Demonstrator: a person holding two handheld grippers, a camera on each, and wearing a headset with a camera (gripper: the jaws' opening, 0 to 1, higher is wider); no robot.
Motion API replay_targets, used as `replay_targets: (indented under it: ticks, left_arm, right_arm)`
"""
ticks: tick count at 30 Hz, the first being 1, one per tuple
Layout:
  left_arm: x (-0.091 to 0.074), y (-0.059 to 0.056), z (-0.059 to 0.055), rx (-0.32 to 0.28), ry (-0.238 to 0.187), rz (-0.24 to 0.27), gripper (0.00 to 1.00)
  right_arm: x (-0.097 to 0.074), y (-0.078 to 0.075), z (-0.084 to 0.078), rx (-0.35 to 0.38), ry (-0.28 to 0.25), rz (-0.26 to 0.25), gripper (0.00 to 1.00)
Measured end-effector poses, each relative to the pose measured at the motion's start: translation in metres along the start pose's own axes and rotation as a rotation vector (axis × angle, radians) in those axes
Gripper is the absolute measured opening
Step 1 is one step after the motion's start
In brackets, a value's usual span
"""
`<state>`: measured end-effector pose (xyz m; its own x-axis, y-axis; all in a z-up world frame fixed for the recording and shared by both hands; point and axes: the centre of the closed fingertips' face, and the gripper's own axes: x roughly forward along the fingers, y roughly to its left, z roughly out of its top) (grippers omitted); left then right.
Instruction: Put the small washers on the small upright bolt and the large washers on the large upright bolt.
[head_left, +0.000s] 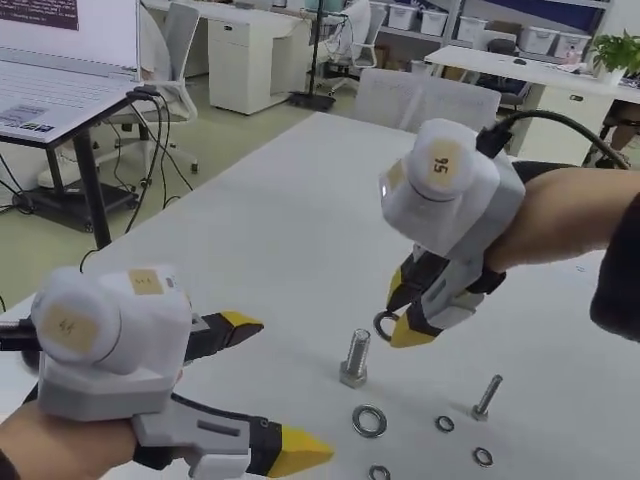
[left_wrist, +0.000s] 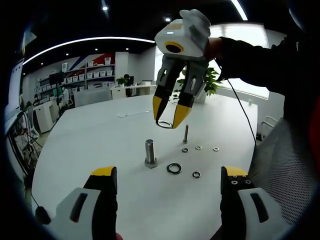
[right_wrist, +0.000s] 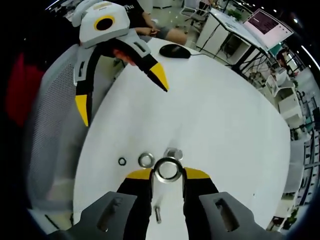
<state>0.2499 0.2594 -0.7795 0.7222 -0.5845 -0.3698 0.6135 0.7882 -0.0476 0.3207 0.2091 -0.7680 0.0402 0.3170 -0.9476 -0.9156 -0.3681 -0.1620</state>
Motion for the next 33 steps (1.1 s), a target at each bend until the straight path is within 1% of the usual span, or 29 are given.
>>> replay_targets:
  ticks: [6, 10, 13, 16, 18, 28, 33]
  left_arm:
    - [-0.001, 0.003, 0.000, -0.007, -0.003, 0.013, 0.84]
    - [-0.002, 0.004, 0.000, -0.011, -0.005, 0.018, 0.84]
    - [-0.002, 0.004, 0.000, -0.010, -0.007, 0.020, 0.84]
    - [-0.002, 0.005, -0.001, -0.009, -0.007, 0.022, 0.83]
    - [-0.002, 0.005, 0.000, -0.011, -0.011, 0.021, 0.83]
    - [-0.002, 0.004, -0.001, -0.009, -0.007, 0.020, 0.83]
    - [-0.001, 0.004, 0.000, -0.010, -0.008, 0.023, 0.83]
  right_arm:
    - [0.005, -0.006, 0.005, -0.011, 0.000, 0.006, 0.23]
    - [0.009, -0.009, 0.007, -0.023, 0.011, 0.009, 0.24]
    - [0.014, -0.013, 0.008, -0.022, 0.012, 0.022, 0.24]
    - [0.020, -0.016, 0.008, -0.032, 0.025, 0.031, 0.24]
    - [0.022, -0.016, 0.009, -0.034, 0.027, 0.040, 0.24]
    - [0.036, -0.018, 0.006, -0.048, 0.062, 0.081, 0.24]
    - [0.041, -0.020, 0.003, -0.055, 0.077, 0.089, 0.24]
